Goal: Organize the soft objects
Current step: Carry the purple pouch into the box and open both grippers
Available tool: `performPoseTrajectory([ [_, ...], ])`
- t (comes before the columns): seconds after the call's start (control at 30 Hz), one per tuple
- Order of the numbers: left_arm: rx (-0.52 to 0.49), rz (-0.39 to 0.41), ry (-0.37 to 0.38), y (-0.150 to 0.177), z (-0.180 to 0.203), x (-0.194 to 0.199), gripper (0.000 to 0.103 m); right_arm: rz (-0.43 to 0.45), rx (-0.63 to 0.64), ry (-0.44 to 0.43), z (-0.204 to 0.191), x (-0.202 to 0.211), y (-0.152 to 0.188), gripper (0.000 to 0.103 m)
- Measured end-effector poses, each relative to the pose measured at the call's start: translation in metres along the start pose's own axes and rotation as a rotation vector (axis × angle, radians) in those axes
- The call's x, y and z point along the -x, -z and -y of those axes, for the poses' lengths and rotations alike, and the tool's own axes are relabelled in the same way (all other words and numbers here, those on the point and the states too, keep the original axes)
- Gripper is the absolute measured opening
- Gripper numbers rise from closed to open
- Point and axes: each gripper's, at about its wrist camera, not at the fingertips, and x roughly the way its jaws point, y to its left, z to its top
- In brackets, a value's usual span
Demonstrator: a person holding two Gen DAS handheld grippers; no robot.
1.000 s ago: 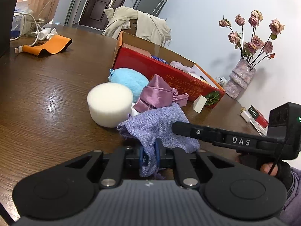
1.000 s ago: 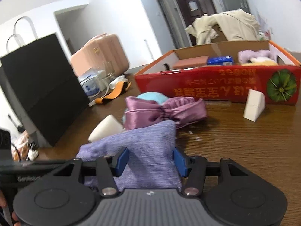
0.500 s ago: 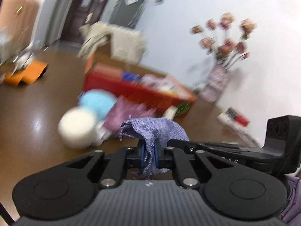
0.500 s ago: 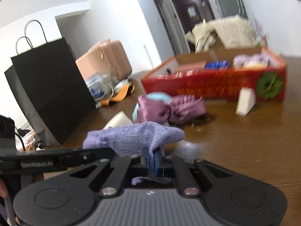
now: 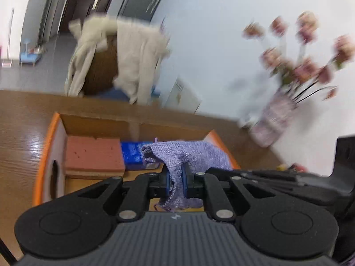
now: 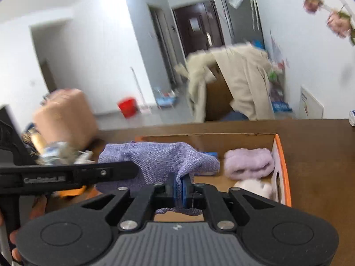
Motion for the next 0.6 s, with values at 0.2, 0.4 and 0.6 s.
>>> performPoseTrajectory([
  [0.2,0.007,-0.141,-0.114,0.005,-0.02,-0.078,0.02,-0.187,-0.093,0.133,0.044,-0.093,-0.003,0.008],
  [0.4,0.027,-0.105,-0.118,0.004,-0.025,-0.066,0.05,-0.222,-0.048,0.186,0.044,-0.11,0.016,0.009],
  [0.6,-0.049,-0.023,-0.118,-0.005,-0.009,-0.014,0.067,-0.217,-0.007,0.199,0.033,-0.103,0.007,0.026],
])
